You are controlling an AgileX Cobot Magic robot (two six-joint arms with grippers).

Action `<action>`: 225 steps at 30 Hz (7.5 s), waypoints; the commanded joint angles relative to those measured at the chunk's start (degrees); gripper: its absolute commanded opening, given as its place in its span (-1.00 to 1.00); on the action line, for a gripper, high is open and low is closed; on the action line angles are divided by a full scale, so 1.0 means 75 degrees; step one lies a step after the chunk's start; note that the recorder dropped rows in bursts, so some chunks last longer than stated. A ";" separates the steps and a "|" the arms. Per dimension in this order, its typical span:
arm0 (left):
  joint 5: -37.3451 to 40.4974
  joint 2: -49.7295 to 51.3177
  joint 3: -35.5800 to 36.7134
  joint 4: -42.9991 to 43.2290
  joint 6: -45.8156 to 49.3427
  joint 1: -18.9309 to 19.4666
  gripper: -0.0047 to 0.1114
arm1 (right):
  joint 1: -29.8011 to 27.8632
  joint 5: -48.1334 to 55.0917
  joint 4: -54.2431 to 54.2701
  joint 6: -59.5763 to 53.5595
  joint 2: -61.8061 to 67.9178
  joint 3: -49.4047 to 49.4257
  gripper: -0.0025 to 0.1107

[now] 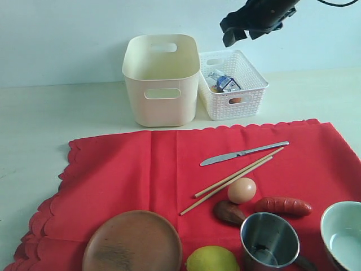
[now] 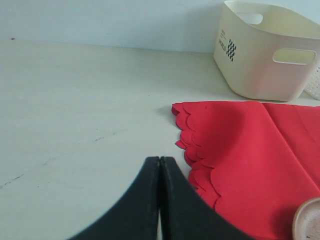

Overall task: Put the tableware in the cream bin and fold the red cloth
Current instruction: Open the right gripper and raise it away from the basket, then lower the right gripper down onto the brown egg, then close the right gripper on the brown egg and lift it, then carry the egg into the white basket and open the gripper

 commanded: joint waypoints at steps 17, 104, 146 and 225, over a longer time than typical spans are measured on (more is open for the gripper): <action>-0.0058 -0.0043 0.0028 0.0013 -0.0013 0.0021 -0.92 | -0.0016 0.1684 -0.0353 0.0528 -0.0677 -0.0094 0.12; -0.0058 -0.0043 0.0028 0.0013 -0.0013 0.0021 -0.92 | -0.0148 0.1541 0.0277 -0.6316 -0.3133 0.5465 0.03; -0.0058 -0.0043 0.0028 0.0013 -0.0013 0.0021 -0.92 | 0.1316 0.1805 -0.0144 -0.7109 -0.2044 0.5715 0.15; -0.0058 -0.0043 0.0028 0.0013 -0.0013 0.0021 -0.92 | 0.0479 -0.3335 -0.0247 -0.2273 -0.2534 0.5031 -0.96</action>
